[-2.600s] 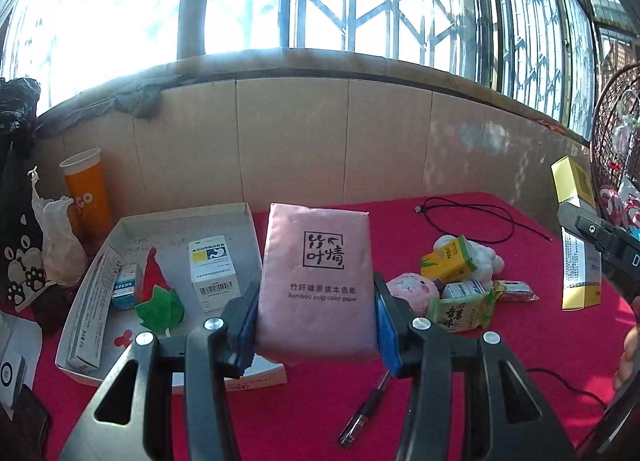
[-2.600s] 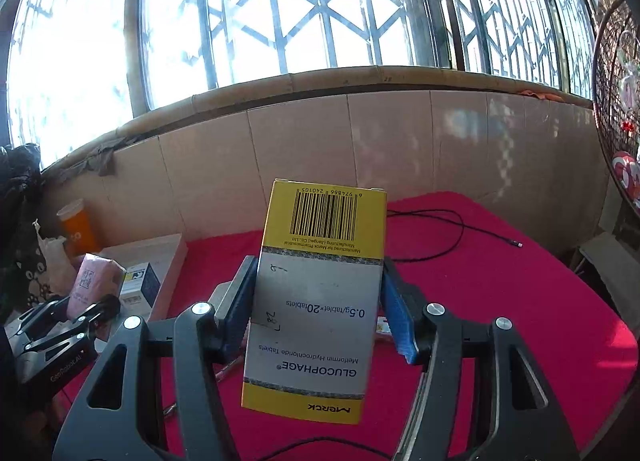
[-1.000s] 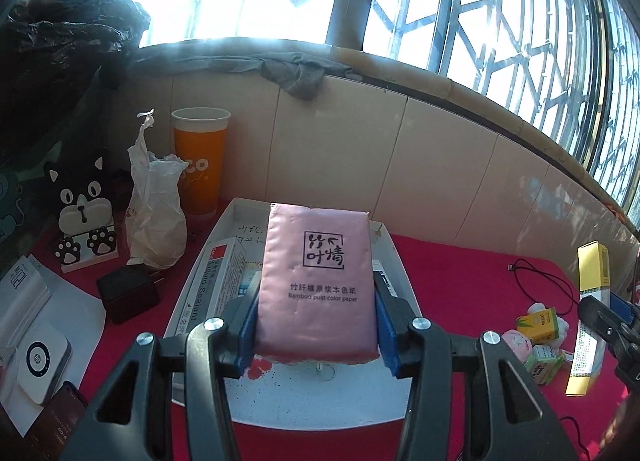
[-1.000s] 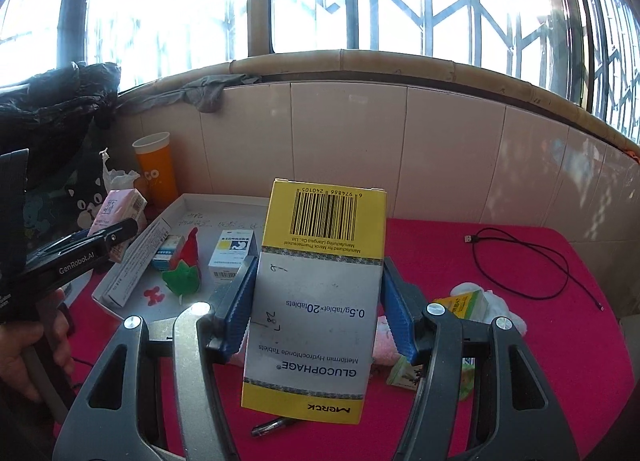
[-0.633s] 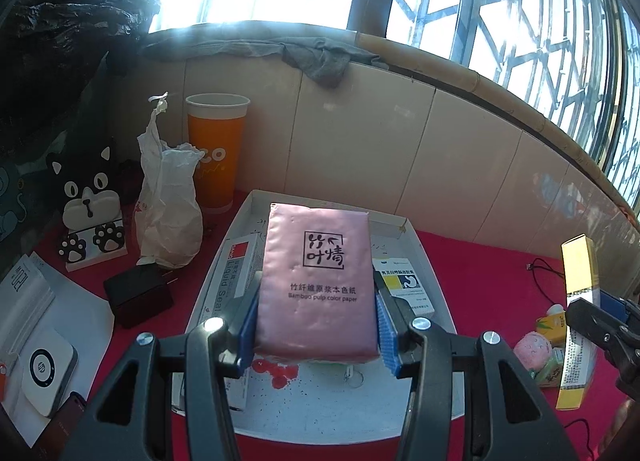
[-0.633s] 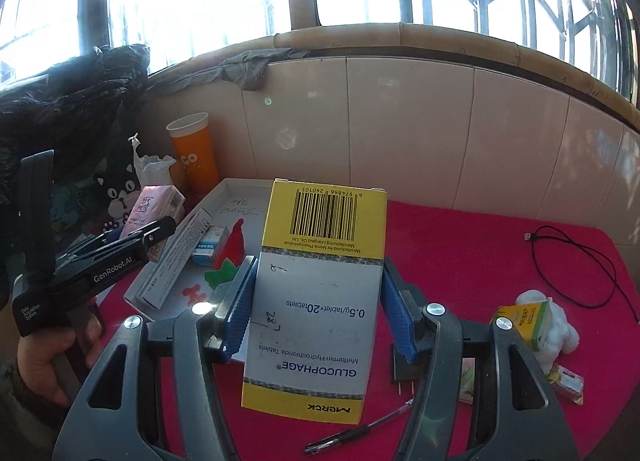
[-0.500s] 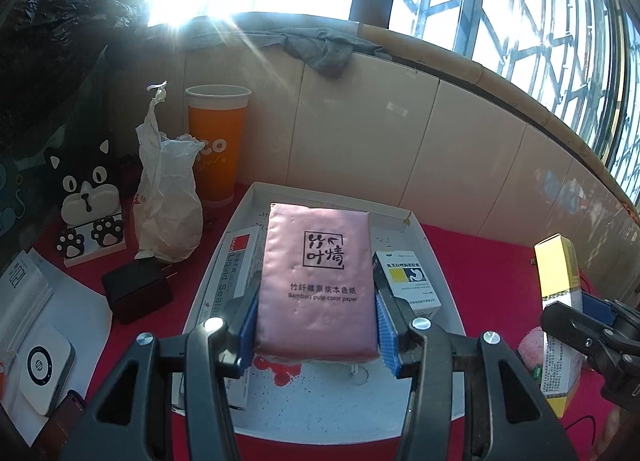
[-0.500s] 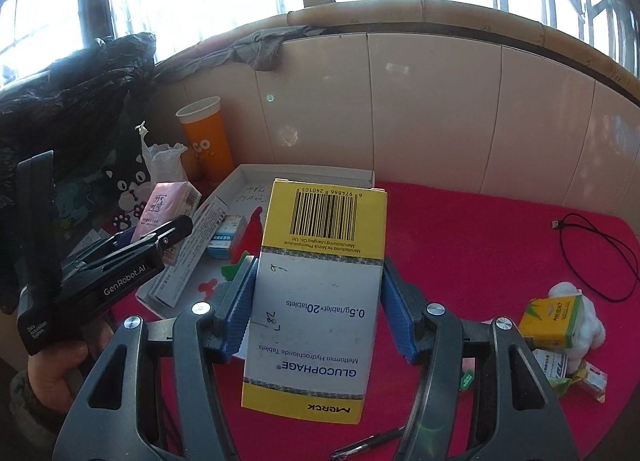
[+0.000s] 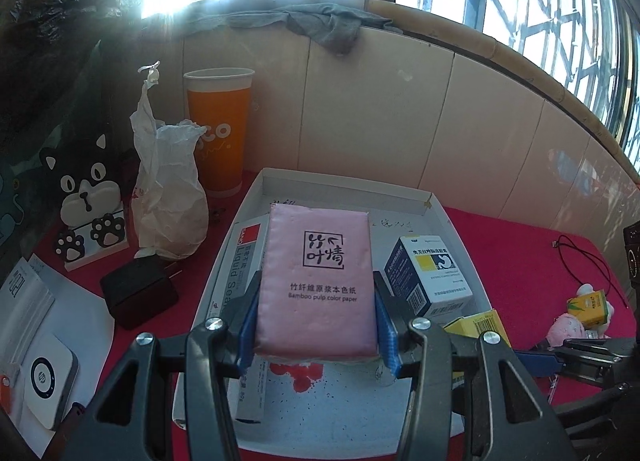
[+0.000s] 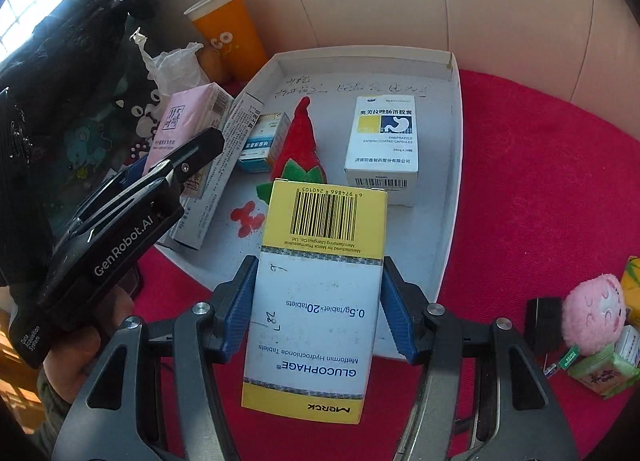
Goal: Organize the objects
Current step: 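Lower both items into the white tray and open both tools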
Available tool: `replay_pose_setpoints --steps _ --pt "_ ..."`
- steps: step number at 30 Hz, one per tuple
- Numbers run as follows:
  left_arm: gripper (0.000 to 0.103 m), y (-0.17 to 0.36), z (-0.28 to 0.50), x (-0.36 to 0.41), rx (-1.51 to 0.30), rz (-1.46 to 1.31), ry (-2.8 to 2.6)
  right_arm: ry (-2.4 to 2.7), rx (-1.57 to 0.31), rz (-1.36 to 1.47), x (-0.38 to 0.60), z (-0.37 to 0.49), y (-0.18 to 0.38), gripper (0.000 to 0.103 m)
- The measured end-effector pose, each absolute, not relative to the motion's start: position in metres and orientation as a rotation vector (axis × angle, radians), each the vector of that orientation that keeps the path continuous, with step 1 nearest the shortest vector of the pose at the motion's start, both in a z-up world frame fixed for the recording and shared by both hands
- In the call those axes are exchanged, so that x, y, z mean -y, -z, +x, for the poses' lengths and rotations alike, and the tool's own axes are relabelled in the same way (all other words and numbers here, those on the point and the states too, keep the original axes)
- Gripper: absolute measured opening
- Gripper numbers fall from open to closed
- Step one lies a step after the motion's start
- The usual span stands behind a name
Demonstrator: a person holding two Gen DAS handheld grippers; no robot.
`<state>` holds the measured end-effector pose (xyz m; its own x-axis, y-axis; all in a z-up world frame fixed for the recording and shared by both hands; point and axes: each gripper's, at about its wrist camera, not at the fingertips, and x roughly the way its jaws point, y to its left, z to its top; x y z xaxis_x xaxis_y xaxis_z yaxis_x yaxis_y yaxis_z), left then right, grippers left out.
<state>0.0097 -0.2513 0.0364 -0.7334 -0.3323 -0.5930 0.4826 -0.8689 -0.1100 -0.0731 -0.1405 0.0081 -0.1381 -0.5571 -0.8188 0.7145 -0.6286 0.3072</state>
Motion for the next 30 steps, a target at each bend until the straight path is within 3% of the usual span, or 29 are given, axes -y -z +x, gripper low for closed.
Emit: replay_pose_setpoints --steps 13,30 --pt "0.049 -0.022 -0.019 0.260 -0.360 0.883 2.547 1.925 -0.127 1.359 0.152 -0.110 0.012 0.059" --pt "0.049 -0.003 -0.039 0.265 -0.365 0.977 2.522 2.093 -0.213 1.249 0.165 -0.132 0.017 0.058"
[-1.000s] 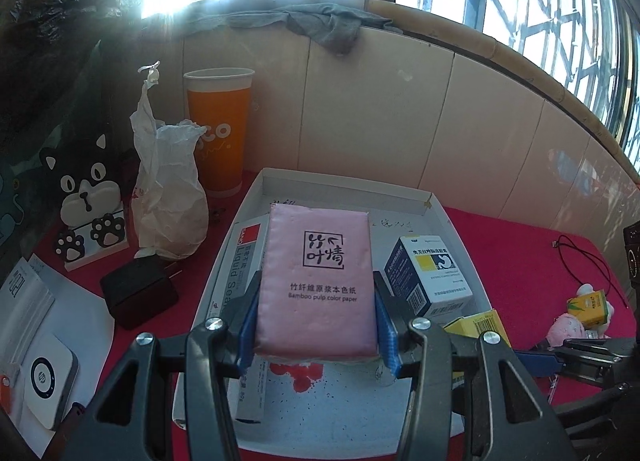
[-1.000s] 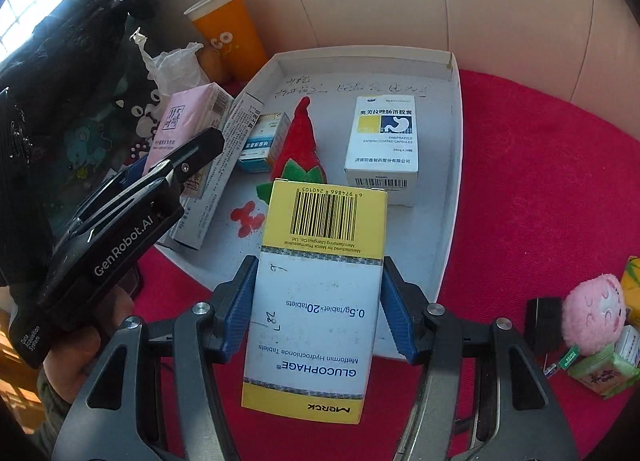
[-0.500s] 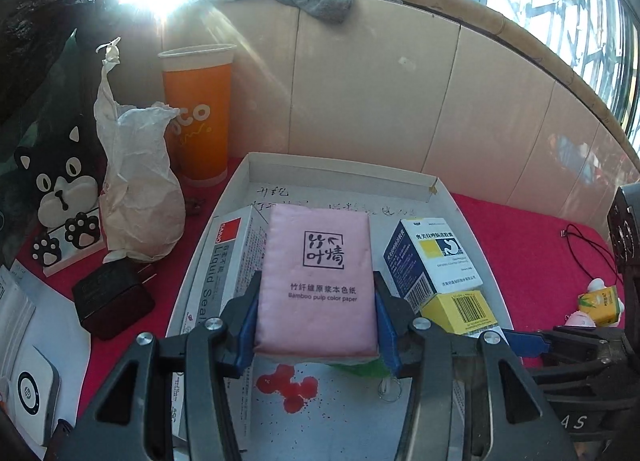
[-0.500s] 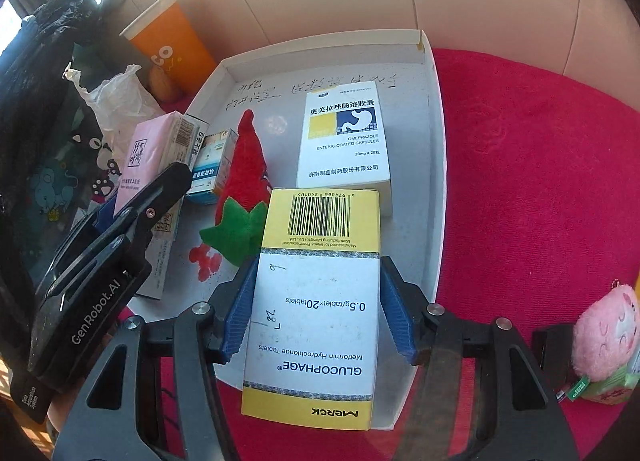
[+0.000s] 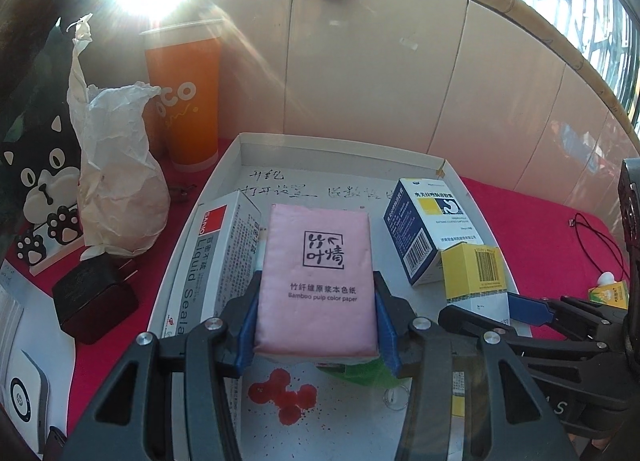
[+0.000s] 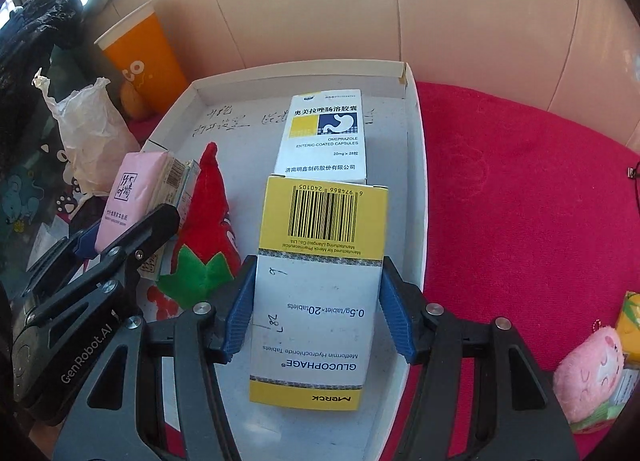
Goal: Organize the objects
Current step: 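Lower both items into the white tray and open both tools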
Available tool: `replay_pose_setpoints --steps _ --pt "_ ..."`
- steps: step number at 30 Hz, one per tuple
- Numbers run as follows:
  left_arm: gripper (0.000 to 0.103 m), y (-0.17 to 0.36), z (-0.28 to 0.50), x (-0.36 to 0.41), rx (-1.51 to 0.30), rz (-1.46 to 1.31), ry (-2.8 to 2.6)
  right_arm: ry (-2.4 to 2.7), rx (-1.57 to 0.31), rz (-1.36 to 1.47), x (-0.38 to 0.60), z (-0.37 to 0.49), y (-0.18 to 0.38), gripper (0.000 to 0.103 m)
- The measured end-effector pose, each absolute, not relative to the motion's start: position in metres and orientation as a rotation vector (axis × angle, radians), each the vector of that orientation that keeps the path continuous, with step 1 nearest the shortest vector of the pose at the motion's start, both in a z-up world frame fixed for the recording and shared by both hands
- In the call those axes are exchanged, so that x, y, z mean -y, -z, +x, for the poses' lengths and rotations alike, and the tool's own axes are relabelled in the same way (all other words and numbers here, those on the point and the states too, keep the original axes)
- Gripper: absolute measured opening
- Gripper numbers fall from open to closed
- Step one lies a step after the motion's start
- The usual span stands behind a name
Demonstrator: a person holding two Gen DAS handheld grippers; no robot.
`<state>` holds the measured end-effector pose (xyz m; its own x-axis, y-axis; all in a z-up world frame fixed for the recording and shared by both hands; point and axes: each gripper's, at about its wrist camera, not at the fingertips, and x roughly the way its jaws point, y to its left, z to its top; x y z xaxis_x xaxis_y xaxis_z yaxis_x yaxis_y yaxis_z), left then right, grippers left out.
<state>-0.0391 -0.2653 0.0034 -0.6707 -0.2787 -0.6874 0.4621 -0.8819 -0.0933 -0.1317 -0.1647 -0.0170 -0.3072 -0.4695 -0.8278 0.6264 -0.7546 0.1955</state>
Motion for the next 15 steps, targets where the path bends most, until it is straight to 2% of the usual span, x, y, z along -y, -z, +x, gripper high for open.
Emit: replay_pose_setpoints --steps 6,7,8,9,11,15 --pt "0.050 -0.003 -0.038 0.264 -0.340 0.972 2.511 2.110 -0.192 1.227 0.161 -0.127 0.015 0.060" --pt "0.050 -0.003 -0.037 0.264 -0.340 0.971 2.511 2.126 -0.200 1.217 0.159 -0.125 0.013 0.062" --pt "0.050 -0.004 -0.036 0.264 -0.343 0.968 2.511 2.142 -0.206 1.199 0.156 -0.122 0.011 0.071" --pt "0.050 -0.005 -0.035 0.264 -0.345 0.965 2.510 2.143 -0.198 1.175 0.154 -0.119 0.007 0.072" --pt "0.049 -0.006 -0.035 0.263 -0.343 0.962 2.512 2.155 -0.196 1.137 0.149 -0.114 0.001 0.082" --pt "0.050 -0.008 -0.036 0.259 -0.337 0.967 2.518 2.200 -0.215 1.046 0.137 -0.099 -0.013 0.083"
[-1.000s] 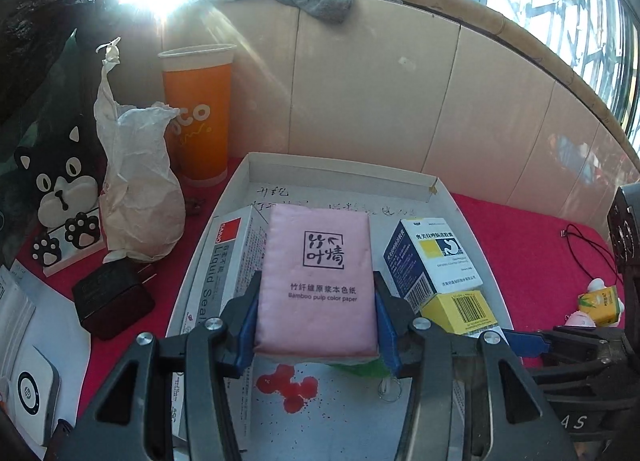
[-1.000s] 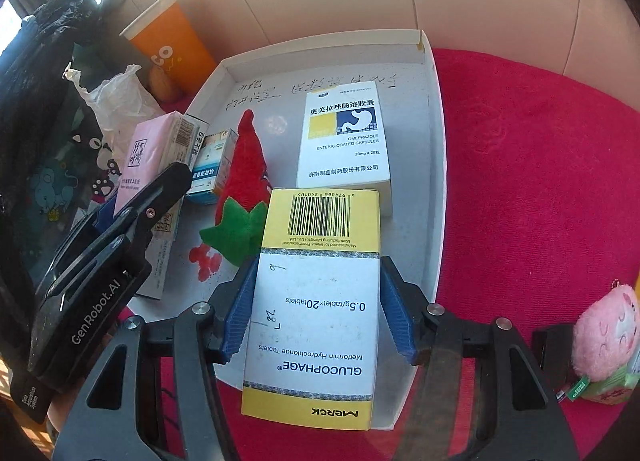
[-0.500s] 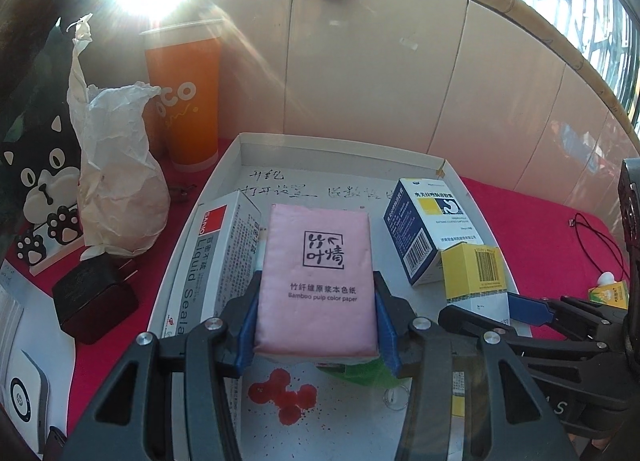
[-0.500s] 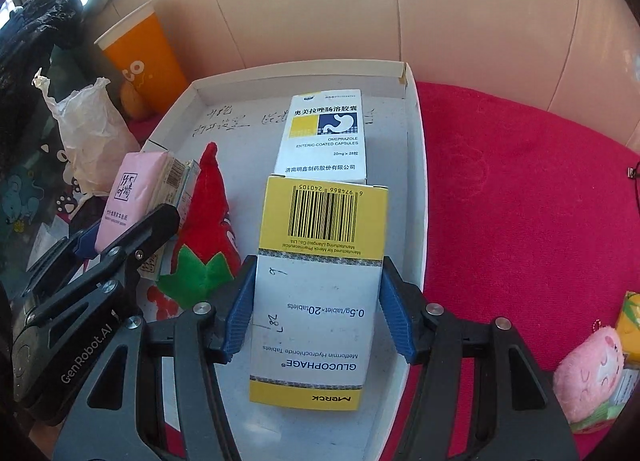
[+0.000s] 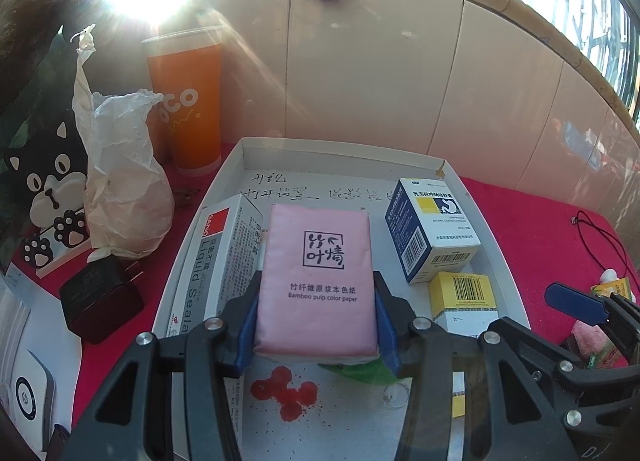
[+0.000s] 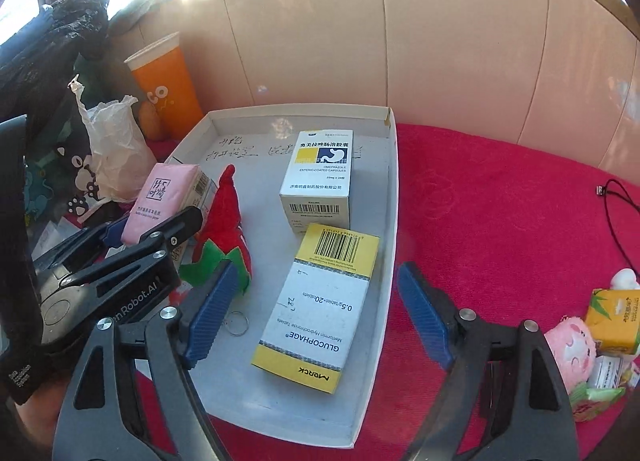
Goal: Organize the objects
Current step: 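Lower both items into the white tray and open both tools, then move both open tools back over the cluttered table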
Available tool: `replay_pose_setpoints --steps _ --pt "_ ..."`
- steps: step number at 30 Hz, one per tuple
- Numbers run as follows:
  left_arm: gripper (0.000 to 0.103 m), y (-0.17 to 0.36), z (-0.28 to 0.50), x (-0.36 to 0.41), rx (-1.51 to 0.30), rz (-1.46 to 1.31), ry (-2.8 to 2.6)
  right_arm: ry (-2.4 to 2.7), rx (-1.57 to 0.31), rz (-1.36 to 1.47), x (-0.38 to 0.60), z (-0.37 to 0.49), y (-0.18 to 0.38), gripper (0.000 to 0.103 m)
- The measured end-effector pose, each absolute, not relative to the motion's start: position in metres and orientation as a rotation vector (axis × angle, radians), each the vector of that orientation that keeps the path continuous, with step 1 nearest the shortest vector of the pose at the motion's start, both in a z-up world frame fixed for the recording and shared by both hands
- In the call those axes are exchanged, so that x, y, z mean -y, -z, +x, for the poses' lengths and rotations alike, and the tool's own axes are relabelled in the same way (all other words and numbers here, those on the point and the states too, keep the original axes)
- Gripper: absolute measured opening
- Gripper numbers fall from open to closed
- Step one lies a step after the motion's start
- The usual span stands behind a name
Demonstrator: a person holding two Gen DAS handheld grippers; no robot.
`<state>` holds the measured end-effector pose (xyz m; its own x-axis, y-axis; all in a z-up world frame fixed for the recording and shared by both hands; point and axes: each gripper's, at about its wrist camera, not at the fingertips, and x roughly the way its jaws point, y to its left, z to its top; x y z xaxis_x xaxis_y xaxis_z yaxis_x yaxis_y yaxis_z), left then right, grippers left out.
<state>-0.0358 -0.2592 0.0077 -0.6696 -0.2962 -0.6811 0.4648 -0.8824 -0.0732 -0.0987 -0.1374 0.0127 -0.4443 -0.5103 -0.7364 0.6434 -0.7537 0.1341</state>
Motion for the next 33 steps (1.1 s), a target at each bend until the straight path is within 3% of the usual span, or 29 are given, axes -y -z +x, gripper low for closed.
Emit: replay_pose_setpoints --steps 11,12,13,16,29,33 --pt "0.053 -0.005 -0.046 0.250 -0.333 0.950 2.561 2.319 -0.085 0.843 0.051 -0.056 -0.053 0.084" --pt "0.062 -0.005 -0.046 0.249 -0.334 0.940 2.561 2.324 -0.076 0.835 0.044 -0.052 -0.055 0.084" --pt "0.080 -0.006 -0.045 0.249 -0.336 0.927 2.563 2.326 -0.068 0.832 0.039 -0.049 -0.057 0.084" --pt "0.103 -0.012 -0.042 0.245 -0.321 0.868 2.588 2.327 -0.047 0.825 0.027 -0.043 -0.062 0.084" --pt "0.103 -0.044 0.000 0.222 -0.302 0.650 2.611 2.415 0.055 0.602 -0.021 -0.009 -0.083 0.084" --pt "0.103 -0.058 0.019 0.207 -0.333 0.585 2.650 2.460 0.166 0.451 -0.047 0.004 -0.103 0.103"
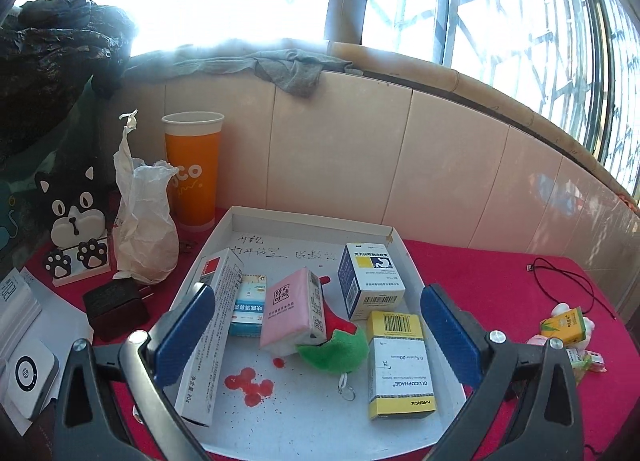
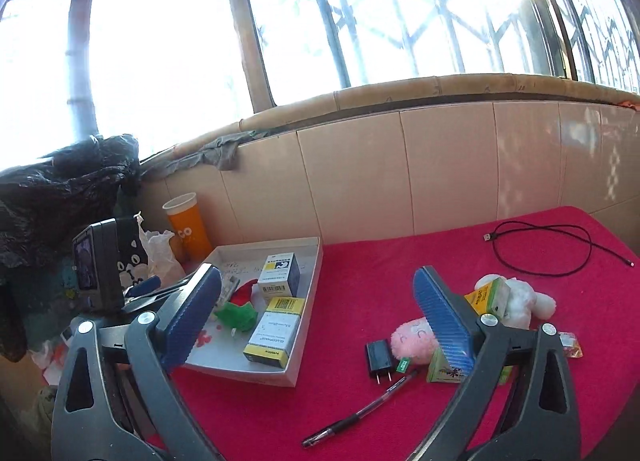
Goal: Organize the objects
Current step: 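Move both open tools back over the cluttered table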
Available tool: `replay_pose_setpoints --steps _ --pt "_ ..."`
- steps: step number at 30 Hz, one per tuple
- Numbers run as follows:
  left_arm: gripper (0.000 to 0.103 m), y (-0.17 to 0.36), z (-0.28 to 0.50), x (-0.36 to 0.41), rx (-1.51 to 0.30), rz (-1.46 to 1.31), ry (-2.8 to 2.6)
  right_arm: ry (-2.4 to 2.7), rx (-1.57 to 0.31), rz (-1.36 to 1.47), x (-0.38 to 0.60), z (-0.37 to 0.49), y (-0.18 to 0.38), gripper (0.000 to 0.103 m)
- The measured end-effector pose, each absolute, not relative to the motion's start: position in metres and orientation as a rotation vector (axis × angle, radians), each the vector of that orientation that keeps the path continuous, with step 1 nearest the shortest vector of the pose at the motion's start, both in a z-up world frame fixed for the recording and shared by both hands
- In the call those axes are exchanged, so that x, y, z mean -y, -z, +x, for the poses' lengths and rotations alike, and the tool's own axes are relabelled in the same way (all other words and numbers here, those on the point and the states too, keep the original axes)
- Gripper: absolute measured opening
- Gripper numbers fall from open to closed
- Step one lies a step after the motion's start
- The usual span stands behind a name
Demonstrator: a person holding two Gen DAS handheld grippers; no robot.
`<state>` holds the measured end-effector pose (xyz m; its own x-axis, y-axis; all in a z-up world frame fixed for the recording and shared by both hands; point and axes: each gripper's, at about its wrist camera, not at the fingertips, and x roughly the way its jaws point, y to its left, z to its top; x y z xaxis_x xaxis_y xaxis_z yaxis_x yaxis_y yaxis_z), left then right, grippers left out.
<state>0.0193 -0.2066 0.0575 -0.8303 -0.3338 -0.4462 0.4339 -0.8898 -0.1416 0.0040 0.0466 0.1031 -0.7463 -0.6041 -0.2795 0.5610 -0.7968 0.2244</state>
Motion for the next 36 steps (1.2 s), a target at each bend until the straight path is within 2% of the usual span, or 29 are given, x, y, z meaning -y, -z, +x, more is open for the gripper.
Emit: replay_pose_setpoints --steps 4,16,26,36 --pt "0.103 -0.075 0.034 0.188 -0.323 0.511 2.704 2.479 0.269 0.298 -0.072 0.017 -0.120 0.103" --pt "0.103 -0.104 0.060 0.152 -0.358 0.389 2.820 2.509 0.507 0.100 -0.137 0.036 -0.138 0.103" --pt "0.103 -0.101 0.055 0.143 -0.375 0.466 2.831 2.609 0.546 0.093 -0.172 0.036 -0.139 0.103" --pt "0.103 -0.110 0.060 0.124 -0.293 0.432 2.887 2.810 0.583 0.008 -0.222 0.045 -0.156 0.103"
